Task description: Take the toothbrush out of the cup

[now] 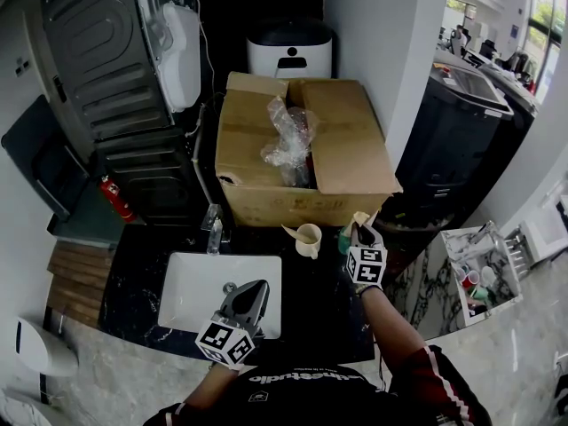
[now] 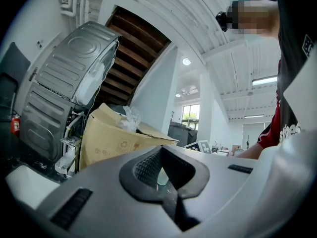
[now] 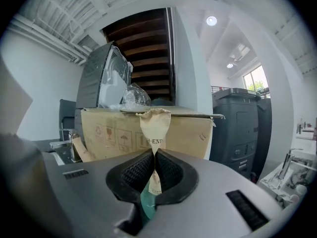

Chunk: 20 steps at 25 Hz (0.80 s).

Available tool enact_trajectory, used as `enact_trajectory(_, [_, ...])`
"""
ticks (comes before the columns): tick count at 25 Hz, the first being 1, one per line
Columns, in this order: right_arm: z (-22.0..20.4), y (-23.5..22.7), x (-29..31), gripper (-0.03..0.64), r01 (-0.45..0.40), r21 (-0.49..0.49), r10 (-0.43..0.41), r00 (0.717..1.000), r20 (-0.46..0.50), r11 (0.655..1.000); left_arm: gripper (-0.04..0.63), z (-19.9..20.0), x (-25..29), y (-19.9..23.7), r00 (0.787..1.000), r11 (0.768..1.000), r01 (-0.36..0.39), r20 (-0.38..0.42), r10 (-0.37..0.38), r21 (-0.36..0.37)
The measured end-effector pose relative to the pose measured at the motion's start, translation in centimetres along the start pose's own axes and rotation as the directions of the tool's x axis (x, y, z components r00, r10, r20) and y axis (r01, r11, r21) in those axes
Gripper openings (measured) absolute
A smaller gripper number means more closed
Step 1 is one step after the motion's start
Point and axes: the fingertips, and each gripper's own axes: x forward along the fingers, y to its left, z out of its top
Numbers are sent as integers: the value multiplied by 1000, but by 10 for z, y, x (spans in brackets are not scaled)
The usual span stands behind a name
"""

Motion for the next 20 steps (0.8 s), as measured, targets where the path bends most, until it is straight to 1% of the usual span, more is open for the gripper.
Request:
enact_trajectory(3, [9,0,-1,41,0,-10,0,1000,13,1000,14,-1,0,-1,1000,1000,-2,-3,2,-8])
enact_trajectory(7, [23,-2,-4,41,2,6,-2,999,39,1000,14,-2,0,-5,1000,1000,10,-6,-10,-4])
enact_trajectory(13, [50,5,-6,40,-20,-4,21,996,92,1000,14,-2,0,-7,1000,1000,14,-4,-14,-4])
enact_trajectory(20, [50,8,-9,40,-27,-12,28,996,90,1000,14,-4,-2,-8,1000,1000,11,-1,-11,-10])
